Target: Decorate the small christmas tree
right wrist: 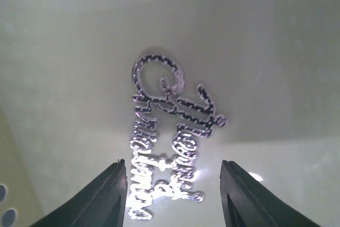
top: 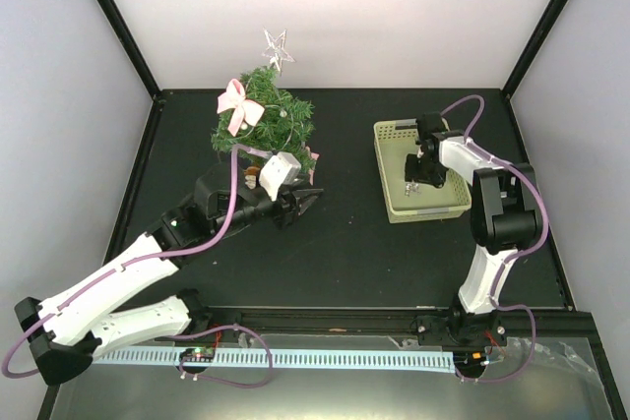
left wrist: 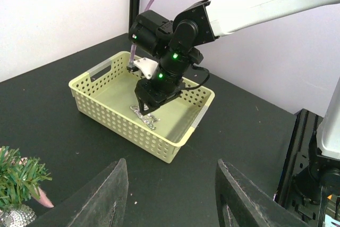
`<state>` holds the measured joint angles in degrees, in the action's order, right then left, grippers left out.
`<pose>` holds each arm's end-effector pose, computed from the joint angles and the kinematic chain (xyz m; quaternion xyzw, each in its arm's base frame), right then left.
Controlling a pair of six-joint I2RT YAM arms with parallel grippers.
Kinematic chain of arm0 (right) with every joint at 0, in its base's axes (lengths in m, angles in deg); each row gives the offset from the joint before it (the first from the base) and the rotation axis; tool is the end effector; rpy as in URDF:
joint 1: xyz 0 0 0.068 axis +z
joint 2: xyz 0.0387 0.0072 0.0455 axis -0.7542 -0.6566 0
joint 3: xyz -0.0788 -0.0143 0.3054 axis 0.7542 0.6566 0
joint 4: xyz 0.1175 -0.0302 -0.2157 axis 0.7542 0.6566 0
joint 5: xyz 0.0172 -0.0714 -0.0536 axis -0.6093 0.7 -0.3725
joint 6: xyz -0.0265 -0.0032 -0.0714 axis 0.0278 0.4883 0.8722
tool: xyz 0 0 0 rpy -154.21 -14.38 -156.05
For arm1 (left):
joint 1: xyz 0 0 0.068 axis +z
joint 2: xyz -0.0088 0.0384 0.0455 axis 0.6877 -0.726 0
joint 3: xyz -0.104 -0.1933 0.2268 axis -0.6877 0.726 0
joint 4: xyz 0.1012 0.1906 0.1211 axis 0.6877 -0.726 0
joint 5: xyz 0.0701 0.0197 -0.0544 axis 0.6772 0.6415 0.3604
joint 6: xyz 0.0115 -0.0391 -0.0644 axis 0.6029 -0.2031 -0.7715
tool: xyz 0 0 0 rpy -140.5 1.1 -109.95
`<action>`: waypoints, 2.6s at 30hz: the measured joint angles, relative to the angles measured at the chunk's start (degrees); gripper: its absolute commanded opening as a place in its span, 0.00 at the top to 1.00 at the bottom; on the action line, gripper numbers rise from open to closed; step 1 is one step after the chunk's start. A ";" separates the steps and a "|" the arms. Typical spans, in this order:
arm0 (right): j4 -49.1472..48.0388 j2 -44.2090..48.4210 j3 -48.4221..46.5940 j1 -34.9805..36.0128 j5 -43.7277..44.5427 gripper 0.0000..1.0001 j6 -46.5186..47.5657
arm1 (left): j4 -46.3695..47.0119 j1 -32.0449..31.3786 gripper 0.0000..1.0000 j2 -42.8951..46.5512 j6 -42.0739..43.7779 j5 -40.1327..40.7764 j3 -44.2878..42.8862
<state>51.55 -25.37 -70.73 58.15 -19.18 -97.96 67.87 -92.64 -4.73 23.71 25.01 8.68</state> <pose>0.3703 0.0590 0.1931 0.0757 0.9877 0.0252 0.1342 0.1173 -0.1516 0.3928 0.3164 0.7230 -0.3526 0.5027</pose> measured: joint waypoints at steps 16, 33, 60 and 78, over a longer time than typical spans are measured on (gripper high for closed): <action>-0.11 -2.78 0.90 1.09 -1.33 0.55 -3.13 | 0.87 0.00 0.53 -0.13 -0.15 -0.57 0.46; 0.00 -2.95 0.74 1.14 -0.57 0.72 -3.06 | 0.85 0.00 0.53 0.04 -0.15 -0.55 0.46; 3.04 -9.35 -9.38 1.33 2.23 0.45 -2.60 | 0.33 0.00 0.53 -0.87 -0.04 -0.42 -0.42; 3.34 -10.16 -10.21 1.33 1.95 0.67 -1.64 | -0.52 0.00 0.53 0.04 1.05 1.70 -0.74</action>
<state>54.89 -35.54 -80.93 59.48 -17.23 -99.59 67.35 -92.64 -4.68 24.76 26.72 7.94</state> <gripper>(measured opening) 0.352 0.470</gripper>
